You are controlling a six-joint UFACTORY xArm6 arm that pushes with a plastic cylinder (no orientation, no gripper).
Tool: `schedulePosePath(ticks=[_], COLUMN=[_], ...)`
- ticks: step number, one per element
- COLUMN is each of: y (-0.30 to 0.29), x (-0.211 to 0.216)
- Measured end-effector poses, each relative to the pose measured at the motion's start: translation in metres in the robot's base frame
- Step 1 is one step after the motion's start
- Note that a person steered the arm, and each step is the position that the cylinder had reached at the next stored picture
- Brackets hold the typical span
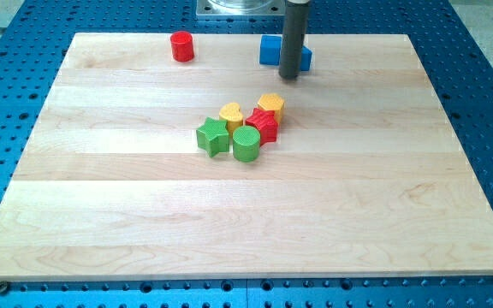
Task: Place your arm below the cube
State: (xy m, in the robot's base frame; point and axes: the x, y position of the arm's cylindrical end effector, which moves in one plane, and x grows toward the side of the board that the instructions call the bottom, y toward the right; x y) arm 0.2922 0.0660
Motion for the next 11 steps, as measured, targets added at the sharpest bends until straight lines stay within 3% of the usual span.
schedulePosePath(ticks=[11], y=[-0.053], x=[-0.001])
